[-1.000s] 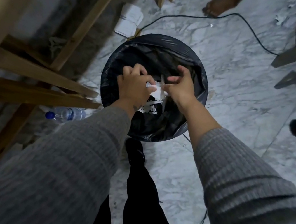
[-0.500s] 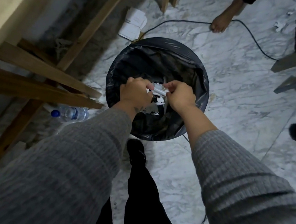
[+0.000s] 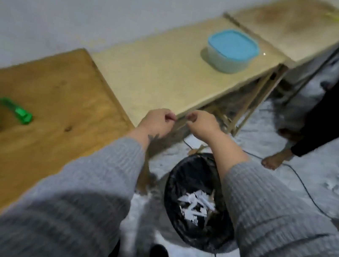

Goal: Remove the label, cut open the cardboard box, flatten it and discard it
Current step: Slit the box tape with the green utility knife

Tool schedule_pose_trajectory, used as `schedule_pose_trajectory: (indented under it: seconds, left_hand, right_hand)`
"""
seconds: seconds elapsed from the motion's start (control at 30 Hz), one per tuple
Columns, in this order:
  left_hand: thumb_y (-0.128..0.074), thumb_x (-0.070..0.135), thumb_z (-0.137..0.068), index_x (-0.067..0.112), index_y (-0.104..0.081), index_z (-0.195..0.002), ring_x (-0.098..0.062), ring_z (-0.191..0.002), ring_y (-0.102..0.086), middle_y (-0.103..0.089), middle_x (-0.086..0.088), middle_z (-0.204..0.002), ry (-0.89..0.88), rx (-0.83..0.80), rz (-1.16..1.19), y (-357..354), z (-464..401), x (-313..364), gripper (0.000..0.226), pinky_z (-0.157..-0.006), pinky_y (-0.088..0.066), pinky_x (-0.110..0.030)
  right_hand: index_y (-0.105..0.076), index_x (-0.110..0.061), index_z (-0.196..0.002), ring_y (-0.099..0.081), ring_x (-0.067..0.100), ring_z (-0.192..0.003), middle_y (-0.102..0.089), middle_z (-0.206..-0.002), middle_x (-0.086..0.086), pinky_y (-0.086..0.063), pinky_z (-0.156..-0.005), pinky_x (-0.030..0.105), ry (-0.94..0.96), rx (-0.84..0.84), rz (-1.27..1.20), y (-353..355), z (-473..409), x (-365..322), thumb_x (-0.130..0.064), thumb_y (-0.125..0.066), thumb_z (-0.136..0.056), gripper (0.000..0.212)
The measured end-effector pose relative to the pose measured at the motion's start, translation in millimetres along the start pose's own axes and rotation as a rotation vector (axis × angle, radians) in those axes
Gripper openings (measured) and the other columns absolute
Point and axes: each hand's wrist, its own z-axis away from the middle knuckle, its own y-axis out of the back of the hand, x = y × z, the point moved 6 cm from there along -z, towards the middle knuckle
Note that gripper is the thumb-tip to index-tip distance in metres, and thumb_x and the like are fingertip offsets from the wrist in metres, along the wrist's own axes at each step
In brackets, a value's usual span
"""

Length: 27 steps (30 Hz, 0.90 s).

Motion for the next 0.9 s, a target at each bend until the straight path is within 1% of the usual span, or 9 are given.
schedule_pose_trajectory:
  seconds: [0.17,0.3,0.43,0.53,0.63,0.7,0.77,0.83,0.9]
  left_hand:
    - [-0.056,0.017,-0.092,0.017,-0.068,-0.108,-0.017,-0.103,-0.060,-0.064,0.002,-0.103,0.063,0.261,0.091,135.6,35.6,-56.5,0.020,-0.087,-0.043,-0.023]
    - [-0.057,0.018,-0.092,0.014,-0.069,-0.109,-0.015,-0.100,-0.059,-0.067,-0.002,-0.108,0.151,0.426,0.083,221.6,71.3,-124.0,0.020,-0.082,-0.039,-0.019]
    - [-0.059,0.015,-0.091,0.013,-0.070,-0.107,-0.021,-0.107,-0.061,-0.069,-0.006,-0.111,0.229,0.536,0.061,285.4,100.6,-193.4,0.020,-0.085,-0.041,-0.021]
    - [-0.058,0.020,-0.092,0.024,-0.069,-0.105,-0.022,-0.110,-0.059,-0.066,-0.003,-0.116,0.299,0.551,0.026,319.7,114.4,-247.1,0.018,-0.093,-0.044,-0.026]
    - [-0.056,0.032,-0.091,0.041,-0.060,-0.098,-0.025,-0.117,-0.053,-0.058,0.000,-0.127,0.389,0.566,-0.034,343.6,125.9,-297.3,0.013,-0.099,-0.046,-0.045]
    - [-0.055,0.034,-0.092,0.037,-0.057,-0.116,-0.026,-0.130,-0.040,-0.045,-0.001,-0.139,0.464,0.563,-0.143,352.8,132.8,-323.2,0.025,-0.107,-0.036,-0.046]
    - [-0.056,0.036,-0.092,0.025,-0.046,-0.136,-0.026,-0.140,-0.025,-0.033,-0.005,-0.148,0.529,0.593,-0.201,360.4,138.3,-343.2,0.046,-0.114,-0.024,-0.047]
    - [-0.055,0.041,-0.093,0.019,-0.033,-0.146,-0.027,-0.146,-0.011,-0.017,-0.007,-0.157,0.582,0.580,-0.179,359.7,139.4,-356.8,0.061,-0.118,-0.015,-0.049]
    - [-0.052,0.048,-0.092,0.015,-0.019,-0.152,-0.028,-0.148,-0.001,-0.001,-0.006,-0.161,0.620,0.539,-0.122,354.8,135.6,-366.0,0.076,-0.118,-0.011,-0.051]
  right_hand:
    - [-0.065,-0.020,-0.117,-0.059,0.025,-0.110,-0.063,-0.123,0.009,-0.040,-0.081,0.022,0.238,-0.037,-0.044,-22.2,-1.7,-145.0,-0.021,-0.056,-0.089,0.029]
    - [-0.065,-0.017,-0.117,-0.060,0.025,-0.106,-0.064,-0.119,0.011,-0.042,-0.082,0.025,0.366,-0.097,-0.041,-67.8,3.2,-244.4,-0.022,-0.058,-0.089,0.029]
    - [-0.064,-0.016,-0.117,-0.060,0.026,-0.106,-0.065,-0.118,0.012,-0.041,-0.079,0.025,0.418,-0.143,0.022,-119.4,3.7,-322.7,-0.023,-0.057,-0.092,0.027]
    - [-0.062,-0.015,-0.120,-0.060,0.025,-0.109,-0.064,-0.121,0.011,-0.042,-0.082,0.025,0.417,-0.175,0.064,-156.5,0.2,-361.4,-0.023,-0.056,-0.093,0.029]
    - [-0.061,-0.013,-0.122,-0.058,0.025,-0.114,-0.062,-0.125,0.011,-0.044,-0.092,0.028,0.399,-0.198,0.104,-192.8,-7.3,-387.7,-0.022,-0.056,-0.093,0.031]
    - [-0.061,-0.013,-0.122,-0.058,0.025,-0.115,-0.061,-0.126,0.010,-0.046,-0.097,0.032,0.363,-0.207,0.121,-217.8,-15.4,-396.1,-0.022,-0.056,-0.093,0.031]
    - [-0.060,-0.014,-0.123,-0.058,0.025,-0.114,-0.062,-0.126,0.010,-0.047,-0.093,0.032,0.319,-0.200,0.118,-241.7,-23.3,-400.1,-0.020,-0.056,-0.092,0.032]
    - [-0.056,-0.014,-0.128,-0.058,0.024,-0.114,-0.060,-0.128,0.009,-0.047,-0.089,0.031,0.281,-0.211,0.145,-260.3,-27.9,-401.6,-0.019,-0.053,-0.093,0.036]
    - [-0.052,-0.013,-0.133,-0.057,0.026,-0.116,-0.058,-0.130,0.010,-0.047,-0.090,0.032,0.263,-0.220,0.192,-273.6,-32.0,-401.2,-0.020,-0.052,-0.094,0.040]
